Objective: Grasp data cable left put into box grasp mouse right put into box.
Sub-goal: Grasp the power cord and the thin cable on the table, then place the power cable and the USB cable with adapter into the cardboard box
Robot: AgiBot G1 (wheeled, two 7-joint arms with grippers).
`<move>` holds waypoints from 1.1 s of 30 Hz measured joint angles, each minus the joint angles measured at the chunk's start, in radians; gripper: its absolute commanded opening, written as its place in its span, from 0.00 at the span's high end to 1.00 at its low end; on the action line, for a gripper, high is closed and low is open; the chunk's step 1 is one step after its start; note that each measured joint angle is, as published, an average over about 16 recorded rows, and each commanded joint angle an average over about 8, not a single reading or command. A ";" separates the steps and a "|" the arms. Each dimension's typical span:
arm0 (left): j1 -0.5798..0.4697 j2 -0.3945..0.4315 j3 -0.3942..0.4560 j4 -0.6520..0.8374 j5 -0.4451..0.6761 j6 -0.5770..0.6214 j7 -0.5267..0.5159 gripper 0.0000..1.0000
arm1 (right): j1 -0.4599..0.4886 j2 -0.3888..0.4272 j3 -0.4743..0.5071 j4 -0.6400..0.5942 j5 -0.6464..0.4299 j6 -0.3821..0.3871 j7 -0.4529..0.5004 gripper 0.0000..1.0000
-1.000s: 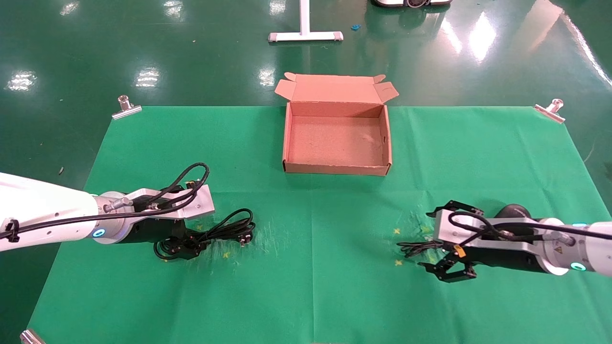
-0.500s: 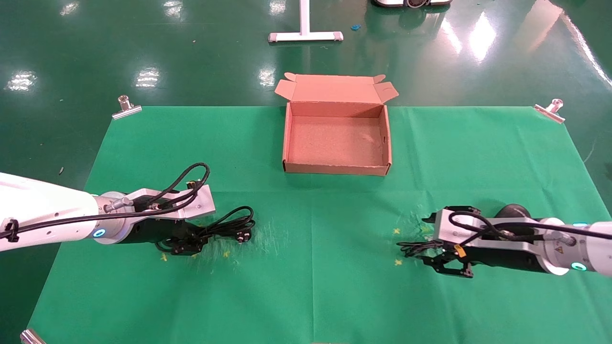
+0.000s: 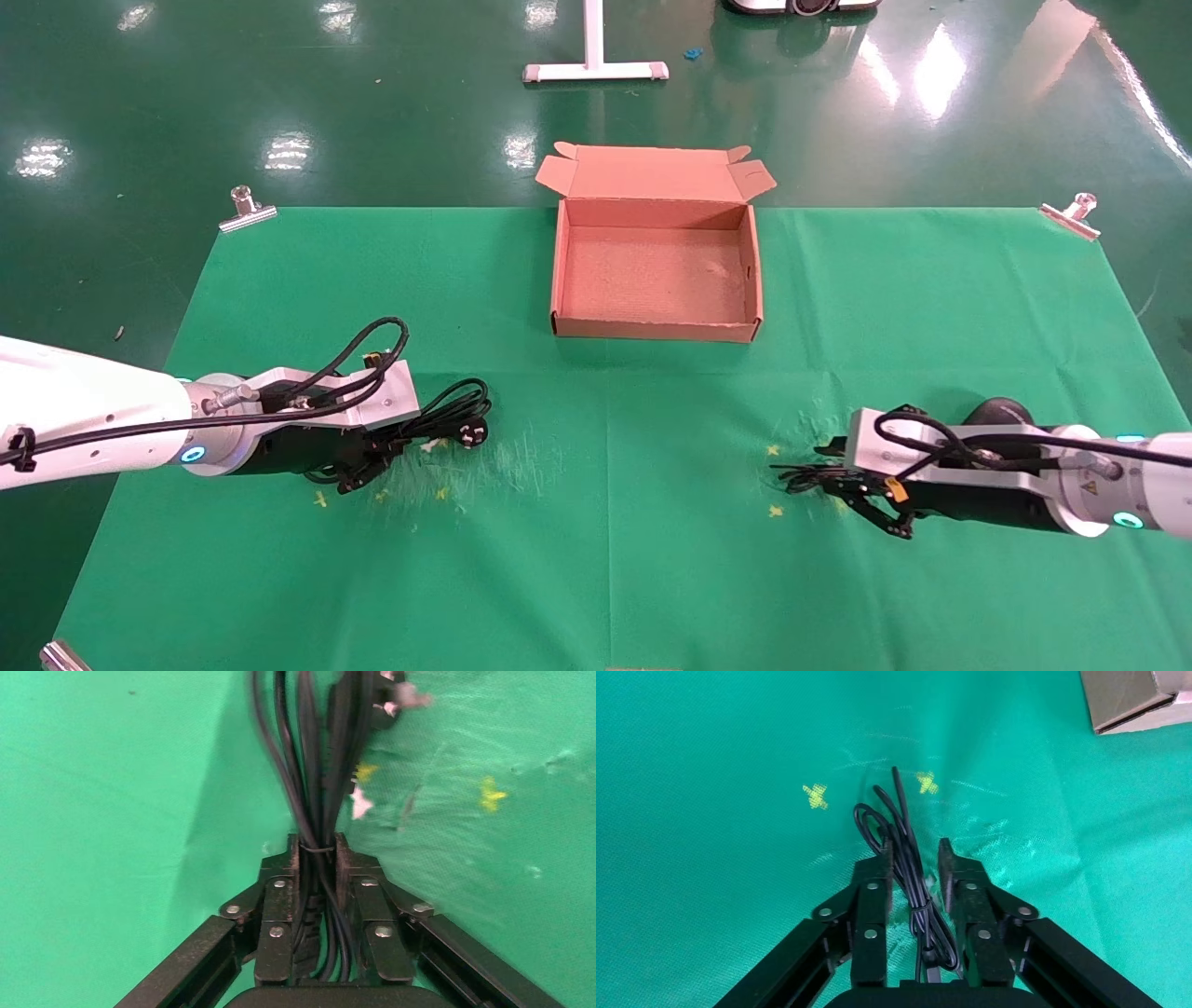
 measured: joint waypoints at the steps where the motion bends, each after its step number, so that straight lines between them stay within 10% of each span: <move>1: -0.001 0.000 0.000 0.001 0.000 0.000 0.001 1.00 | 0.000 0.000 0.000 0.000 0.000 0.000 0.000 1.00; 19: -0.126 0.020 -0.073 0.047 -0.201 0.036 0.112 1.00 | 0.107 0.012 0.052 -0.039 0.051 -0.014 0.028 1.00; 33: -0.208 0.341 -0.067 0.430 -0.284 -0.254 0.448 1.00 | 0.278 0.081 0.129 -0.094 0.106 -0.054 0.008 1.00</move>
